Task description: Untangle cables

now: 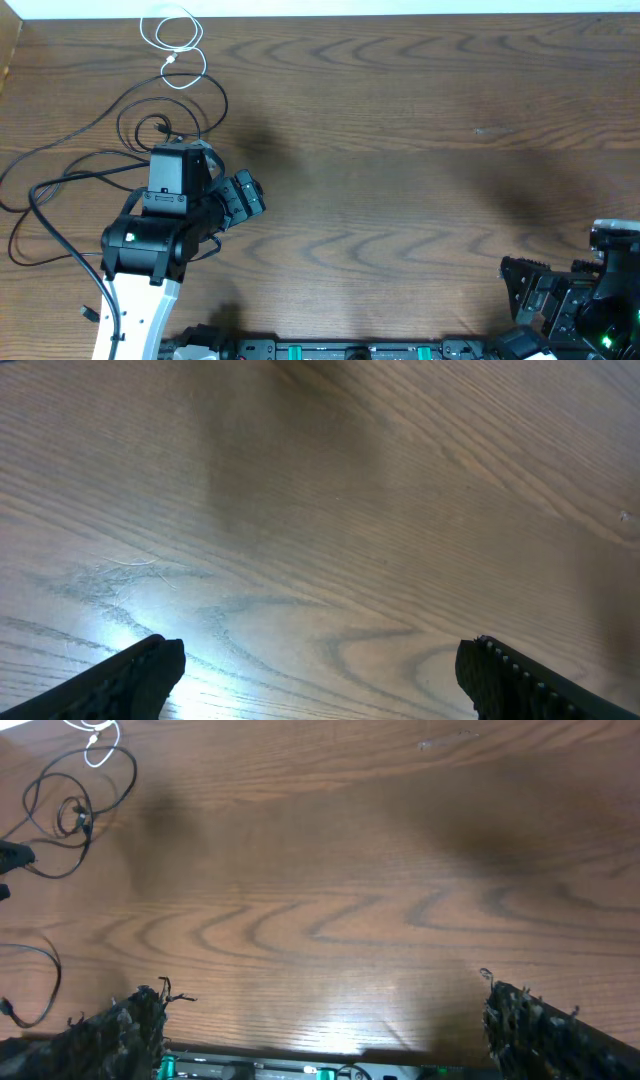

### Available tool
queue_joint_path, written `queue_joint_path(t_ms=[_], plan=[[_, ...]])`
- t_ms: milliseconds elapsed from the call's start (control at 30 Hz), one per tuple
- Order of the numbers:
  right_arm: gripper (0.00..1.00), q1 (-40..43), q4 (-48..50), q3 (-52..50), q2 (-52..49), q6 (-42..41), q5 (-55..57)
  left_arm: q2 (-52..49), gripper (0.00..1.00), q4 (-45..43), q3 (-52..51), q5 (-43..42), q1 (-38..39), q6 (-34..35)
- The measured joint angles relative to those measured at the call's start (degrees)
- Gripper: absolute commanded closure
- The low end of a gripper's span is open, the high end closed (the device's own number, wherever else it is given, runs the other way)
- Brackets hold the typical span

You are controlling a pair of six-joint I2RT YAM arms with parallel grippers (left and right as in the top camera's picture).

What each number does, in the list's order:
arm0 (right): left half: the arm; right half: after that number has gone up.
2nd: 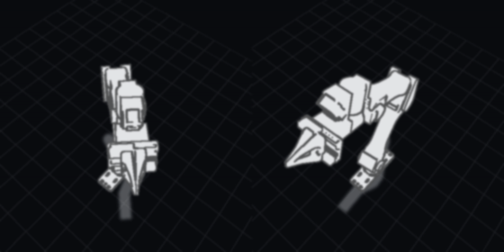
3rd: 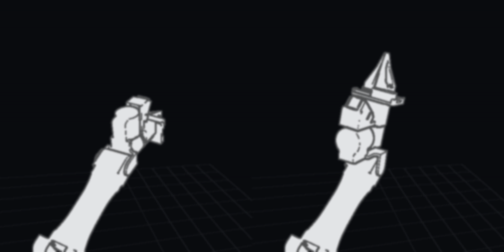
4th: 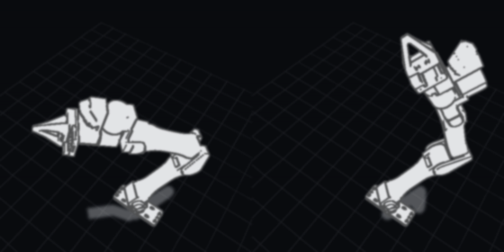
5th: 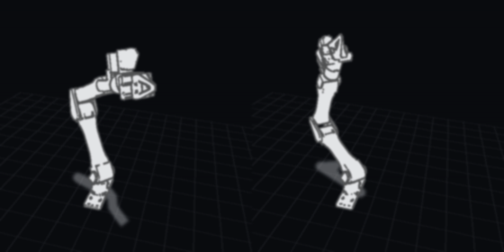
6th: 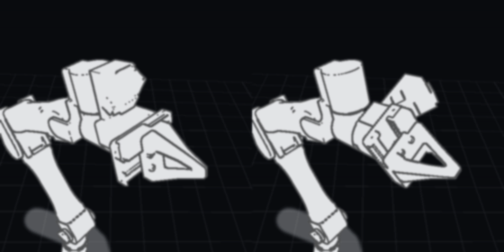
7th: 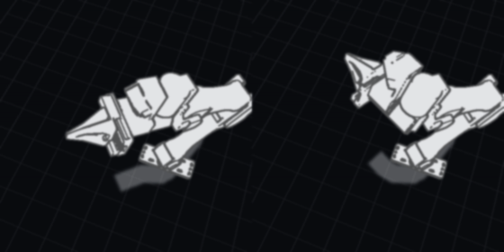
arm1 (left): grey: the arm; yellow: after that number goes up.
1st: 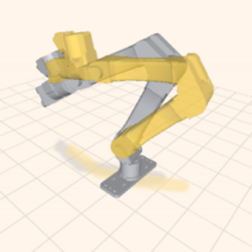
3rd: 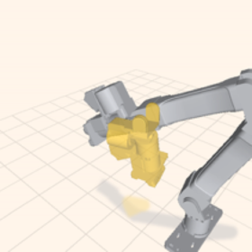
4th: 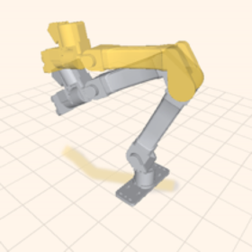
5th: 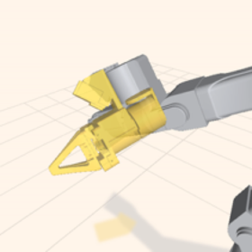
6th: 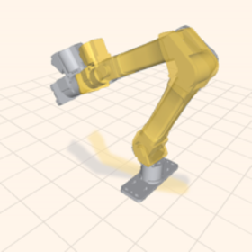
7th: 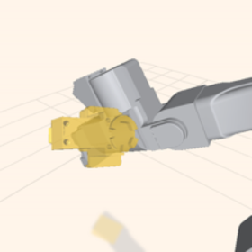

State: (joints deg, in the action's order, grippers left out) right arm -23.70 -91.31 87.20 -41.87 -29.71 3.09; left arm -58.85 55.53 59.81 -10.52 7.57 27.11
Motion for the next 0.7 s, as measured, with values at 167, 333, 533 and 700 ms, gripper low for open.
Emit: queue_joint_path(t_ms=[167,333,533,700], plan=[[0.01,0.0,0.0,0.0,0.0,0.0,0.0,0.0,0.08,0.0,0.0,0.0,0.0,0.0],[0.01,1.5,0.0,0.0,0.0,0.7,0.8,0.0,0.08,0.0,0.0,0.0,0.0,0.0],[0.01,6.4,-1.8,-0.1,1.1,3.5,4.1,0.0,0.08,0.0,0.0,0.0,0.0,0.0],[0.01,10.0,0.3,-1.3,4.6,4.9,8.6,0.0,0.08,0.0,0.0,0.0,0.0,0.0]])
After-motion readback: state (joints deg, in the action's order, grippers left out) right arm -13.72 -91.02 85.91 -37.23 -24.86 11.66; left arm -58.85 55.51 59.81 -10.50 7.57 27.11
